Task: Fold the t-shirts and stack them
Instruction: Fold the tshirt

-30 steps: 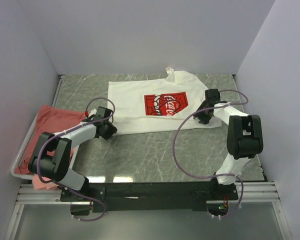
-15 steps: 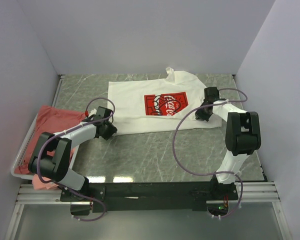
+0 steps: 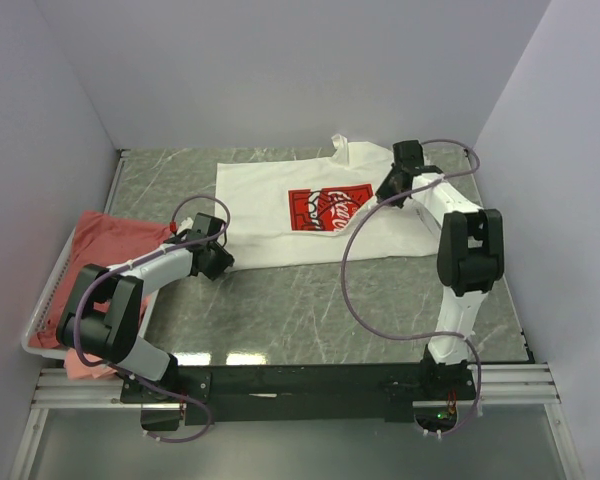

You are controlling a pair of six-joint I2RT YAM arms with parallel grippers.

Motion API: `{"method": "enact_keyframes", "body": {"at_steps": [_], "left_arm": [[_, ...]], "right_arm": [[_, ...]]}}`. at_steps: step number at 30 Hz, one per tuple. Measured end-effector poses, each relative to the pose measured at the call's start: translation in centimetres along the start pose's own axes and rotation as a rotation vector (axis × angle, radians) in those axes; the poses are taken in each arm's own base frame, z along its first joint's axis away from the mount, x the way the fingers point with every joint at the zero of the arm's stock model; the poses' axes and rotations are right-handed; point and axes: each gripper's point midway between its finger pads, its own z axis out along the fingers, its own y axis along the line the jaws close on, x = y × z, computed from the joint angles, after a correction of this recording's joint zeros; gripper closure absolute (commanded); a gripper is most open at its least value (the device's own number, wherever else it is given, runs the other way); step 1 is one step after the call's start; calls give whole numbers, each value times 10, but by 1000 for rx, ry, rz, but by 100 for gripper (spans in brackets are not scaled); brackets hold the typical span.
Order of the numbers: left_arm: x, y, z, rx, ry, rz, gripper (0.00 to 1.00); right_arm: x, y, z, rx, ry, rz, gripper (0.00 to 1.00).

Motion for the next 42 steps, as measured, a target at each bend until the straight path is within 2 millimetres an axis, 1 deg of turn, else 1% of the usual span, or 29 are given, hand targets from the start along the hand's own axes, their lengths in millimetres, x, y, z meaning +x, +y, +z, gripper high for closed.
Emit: {"method": "enact_keyframes", "body": {"at_steps": [3, 6, 12, 16, 21, 24, 25, 27, 28, 29, 31, 32, 33, 35, 38, 40, 41, 42], "left_arm": [[0, 0, 0, 0, 0, 0, 62], [0, 0, 0, 0, 1, 2, 61], [-1, -1, -1, 0, 0, 8, 61], [-2, -2, -1, 2, -1, 8, 61], [-2, -3, -2, 4, -2, 9, 61], [-2, -3, -2, 5, -2, 11, 61], [-2, -3, -2, 5, -2, 12, 61], [-3, -4, -2, 6, -3, 14, 61], [-3, -4, -2, 8, -4, 15, 60], [-3, -5, -2, 8, -4, 15, 60], [-3, -5, -2, 9, -4, 16, 60], [-3, -5, -2, 9, -4, 16, 60], [-3, -5, -2, 9, -3, 17, 60], [-3, -5, -2, 9, -3, 17, 60], [-3, -5, -2, 9, -3, 17, 60], [-3, -5, -2, 10, -3, 17, 60], [-3, -5, -2, 10, -3, 17, 59], [-4, -6, -3, 11, -4, 18, 59]], "right_arm": [[-2, 16, 10, -13, 2, -26, 100], [1, 27, 20, -19, 13, -51, 100], [10, 39, 37, -22, 30, -104, 96], [8, 44, 37, -24, 22, -124, 96], [-11, 62, 32, -66, -26, -142, 96], [-16, 71, 34, -88, -44, -163, 96], [-16, 72, 36, -91, -45, -169, 90], [-14, 76, 42, -94, -39, -191, 82], [-13, 77, 46, -94, -36, -202, 76], [-10, 80, 49, -96, -32, -216, 62], [-2, 83, 54, -99, -17, -247, 52], [2, 83, 55, -99, -10, -264, 45], [4, 82, 56, -97, -4, -274, 42], [9, 83, 55, -97, 4, -302, 38], [7, 83, 53, -96, -5, -326, 39], [1, 80, 49, -86, -20, -326, 40], [-2, 77, 44, -80, -27, -322, 45], [-4, 72, 38, -76, -34, -315, 48]]}}
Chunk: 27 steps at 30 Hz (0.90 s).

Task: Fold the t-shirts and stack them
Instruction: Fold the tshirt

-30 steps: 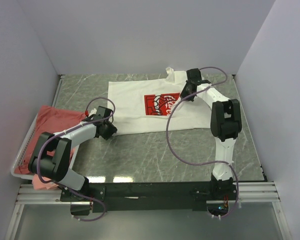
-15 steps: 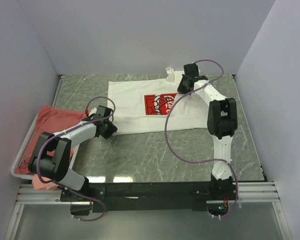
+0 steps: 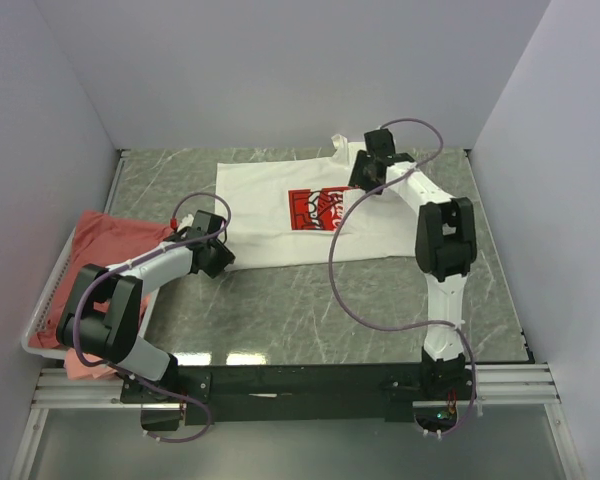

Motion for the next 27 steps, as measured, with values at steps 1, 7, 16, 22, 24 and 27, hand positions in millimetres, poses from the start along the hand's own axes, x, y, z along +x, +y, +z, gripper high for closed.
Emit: {"method": "enact_keyframes", "body": {"at_steps": [1, 7, 16, 22, 24, 27], "left_arm": [[-1, -1, 0, 2, -1, 0, 59], [-2, -5, -2, 14, -2, 5, 59], [-5, -11, -3, 27, -6, 3, 60], [-6, -12, -4, 28, -6, 3, 59], [-6, -12, -4, 29, -7, 3, 59], [-8, -15, -5, 33, -9, 5, 59]], "right_arm": [[-1, -7, -8, 8, -4, 9, 56], [-8, -52, -48, 83, -54, 65, 75], [34, -71, -30, 143, 50, 57, 80], [39, -77, -10, 181, 92, 51, 80], [33, -75, -1, 189, 94, 48, 80], [23, -73, 12, 196, 85, 45, 80]]}}
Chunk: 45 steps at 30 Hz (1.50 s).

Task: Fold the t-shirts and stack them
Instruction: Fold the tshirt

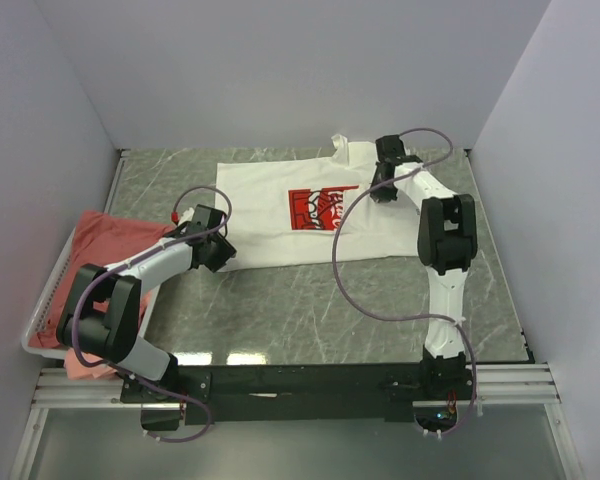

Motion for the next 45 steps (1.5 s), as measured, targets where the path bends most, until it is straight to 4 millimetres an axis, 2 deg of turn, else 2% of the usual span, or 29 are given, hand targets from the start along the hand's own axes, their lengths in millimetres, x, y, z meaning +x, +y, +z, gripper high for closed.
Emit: {"method": "enact_keyframes", "body": {"at_steps": [6, 11, 15, 18, 20, 23, 27, 30, 33, 38, 42, 45], "left_arm": [[-5, -6, -4, 8, -5, 6, 59], [-8, -9, -6, 10, -7, 18, 59], [-11, -11, -9, 18, -8, 21, 57], [-12, -13, -10, 25, -9, 18, 57], [-12, -13, -11, 30, -6, 15, 57], [-12, -14, -11, 35, -1, 14, 57], [-12, -15, -12, 39, 3, 14, 57], [-11, -17, -12, 45, 6, 13, 57], [-10, -17, -12, 49, 12, 13, 57], [-10, -18, -13, 53, 15, 13, 57], [-10, -19, -13, 56, 17, 12, 57], [-10, -19, -13, 56, 15, 12, 57]], "right_arm": [[-37, 12, 12, 8, -53, 6, 69], [-81, 15, 1, -7, -144, 39, 62], [-104, 6, -5, -18, -195, 73, 53], [-94, -7, -6, -5, -177, 80, 47], [-82, -18, -10, 11, -147, 80, 47], [-66, -23, -16, 15, -108, 78, 49], [-25, -32, -23, 15, -35, 93, 49], [-1, -34, -21, 4, 18, 118, 48], [7, -29, -16, -20, 36, 152, 47], [4, -15, -9, -87, 13, 231, 47], [14, -13, -1, -114, 19, 314, 48], [8, -13, -2, -139, -1, 378, 48]]}}
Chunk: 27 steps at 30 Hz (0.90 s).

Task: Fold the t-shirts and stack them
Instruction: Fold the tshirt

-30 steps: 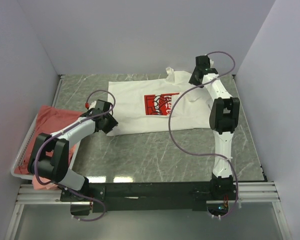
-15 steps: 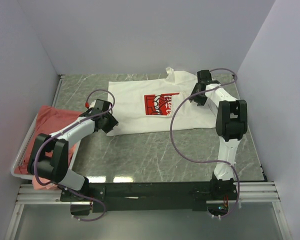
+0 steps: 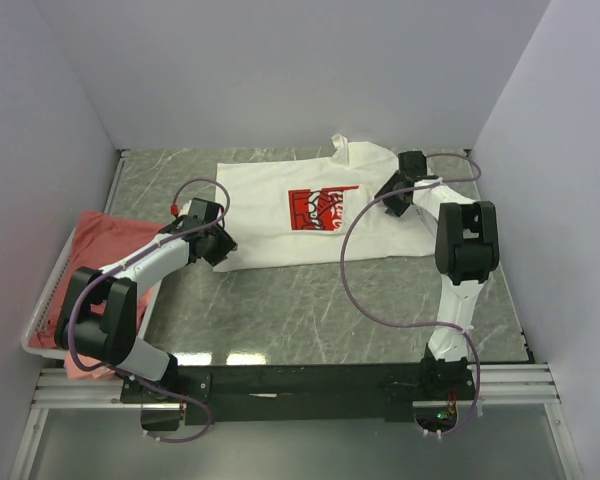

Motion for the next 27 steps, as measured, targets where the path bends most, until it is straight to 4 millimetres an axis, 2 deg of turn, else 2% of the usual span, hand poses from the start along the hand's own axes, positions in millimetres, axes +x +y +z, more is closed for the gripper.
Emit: {"method": "enact_keyframes", "body": {"at_steps": [6, 15, 21, 27], "left_arm": [[0, -1, 0, 3, 1, 0, 57], [0, -1, 0, 5, 5, 2, 57], [1, 0, 0, 3, 6, 1, 57], [0, -2, 1, 5, 5, 2, 57]], "right_arm": [[-5, -3, 0, -36, -22, 99, 51], [-19, 11, -2, -99, -47, 174, 62], [-24, 18, -5, -119, -49, 194, 63], [-23, 17, -5, -114, -44, 203, 63]]}}
